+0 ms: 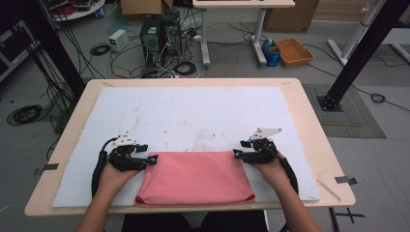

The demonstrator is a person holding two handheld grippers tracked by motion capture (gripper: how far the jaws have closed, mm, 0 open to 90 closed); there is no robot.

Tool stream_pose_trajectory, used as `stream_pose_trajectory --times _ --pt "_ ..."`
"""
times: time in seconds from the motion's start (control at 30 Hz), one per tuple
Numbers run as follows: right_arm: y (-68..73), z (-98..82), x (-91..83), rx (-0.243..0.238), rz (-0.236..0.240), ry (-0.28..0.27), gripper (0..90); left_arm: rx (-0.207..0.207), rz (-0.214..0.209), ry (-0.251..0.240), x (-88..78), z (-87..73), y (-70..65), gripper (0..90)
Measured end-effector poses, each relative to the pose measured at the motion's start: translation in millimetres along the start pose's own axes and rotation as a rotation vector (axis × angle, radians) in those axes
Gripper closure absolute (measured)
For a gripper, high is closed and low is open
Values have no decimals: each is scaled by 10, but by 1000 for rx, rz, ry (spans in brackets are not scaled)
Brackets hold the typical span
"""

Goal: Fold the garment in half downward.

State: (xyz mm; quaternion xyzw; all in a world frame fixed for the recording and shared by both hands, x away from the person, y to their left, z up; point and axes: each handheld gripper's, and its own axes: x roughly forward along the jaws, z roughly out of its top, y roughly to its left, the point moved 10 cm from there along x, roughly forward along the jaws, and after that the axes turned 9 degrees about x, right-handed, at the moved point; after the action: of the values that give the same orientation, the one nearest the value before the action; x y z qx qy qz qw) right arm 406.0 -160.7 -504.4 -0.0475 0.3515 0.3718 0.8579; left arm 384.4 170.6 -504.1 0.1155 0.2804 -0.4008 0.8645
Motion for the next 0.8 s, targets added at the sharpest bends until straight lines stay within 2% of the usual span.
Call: stream_pose_trajectory --times 0.23,0.43,0.63,0.8 --pt "-18 -98 64 9 19 35 583 -24 -5 12 10 -63 9 361" --pt "23 -115 70 -24 27 34 690 -13 -28 28 19 -78 -46 486" --pt "64 -127 61 -47 30 33 782 -14 -14 37 18 -91 -44 595" --pt "71 -127 42 -60 21 29 852 6 -11 48 10 -104 -54 744"
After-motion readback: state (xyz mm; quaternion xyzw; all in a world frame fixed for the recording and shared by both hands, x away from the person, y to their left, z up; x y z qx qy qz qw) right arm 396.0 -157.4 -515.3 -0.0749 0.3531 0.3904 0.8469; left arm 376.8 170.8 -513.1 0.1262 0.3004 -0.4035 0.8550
